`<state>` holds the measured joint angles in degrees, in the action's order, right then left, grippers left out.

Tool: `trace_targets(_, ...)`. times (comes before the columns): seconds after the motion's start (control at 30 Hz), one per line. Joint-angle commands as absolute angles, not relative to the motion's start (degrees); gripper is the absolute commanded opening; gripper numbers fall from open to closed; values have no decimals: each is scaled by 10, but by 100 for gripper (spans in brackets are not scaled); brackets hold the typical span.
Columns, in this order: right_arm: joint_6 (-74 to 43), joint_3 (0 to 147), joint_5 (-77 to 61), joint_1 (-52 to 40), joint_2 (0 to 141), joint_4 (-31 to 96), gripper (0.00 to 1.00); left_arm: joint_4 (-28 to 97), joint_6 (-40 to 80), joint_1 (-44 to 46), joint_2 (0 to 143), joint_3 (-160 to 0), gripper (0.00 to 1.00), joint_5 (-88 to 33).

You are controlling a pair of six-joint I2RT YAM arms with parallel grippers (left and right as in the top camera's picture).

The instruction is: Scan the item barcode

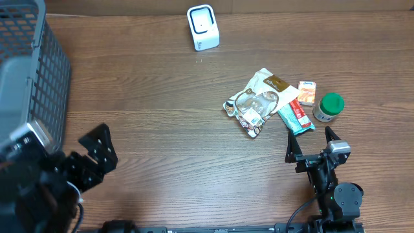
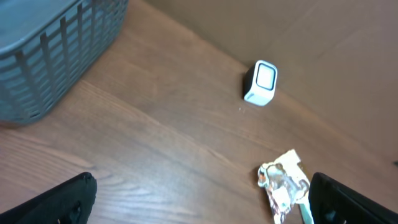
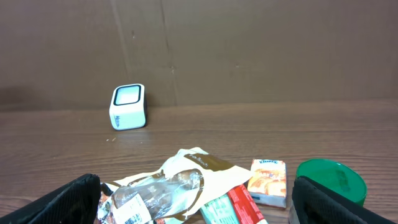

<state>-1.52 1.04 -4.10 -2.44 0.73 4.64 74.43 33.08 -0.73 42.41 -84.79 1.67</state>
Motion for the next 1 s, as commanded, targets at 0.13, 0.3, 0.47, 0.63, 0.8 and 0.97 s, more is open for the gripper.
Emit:
trace_targets(0.13, -20, 4, -40, -29, 2, 44, 100, 566, 342, -3, 287, -675, 100, 30)
trace_targets(0.3, -20, 4, -40, -29, 2, 44, 100, 392, 335, -3, 189, -548, 100, 25)
trace_targets(0.47, -20, 4, -40, -29, 2, 44, 100, 178, 286, -3, 103, -422, 100, -8)
trace_targets(0.63, -20, 4, -40, -29, 2, 44, 100, -17, 222, -3, 49, -323, 100, -47)
trace_targets(0.8, -20, 4, -40, -29, 2, 44, 100, -140, 198, -3, 7, -239, 100, -60)
trace_targets(0.97, -20, 4, -40, -29, 2, 44, 100, -188, 199, -3, 2, -170, 100, -60)
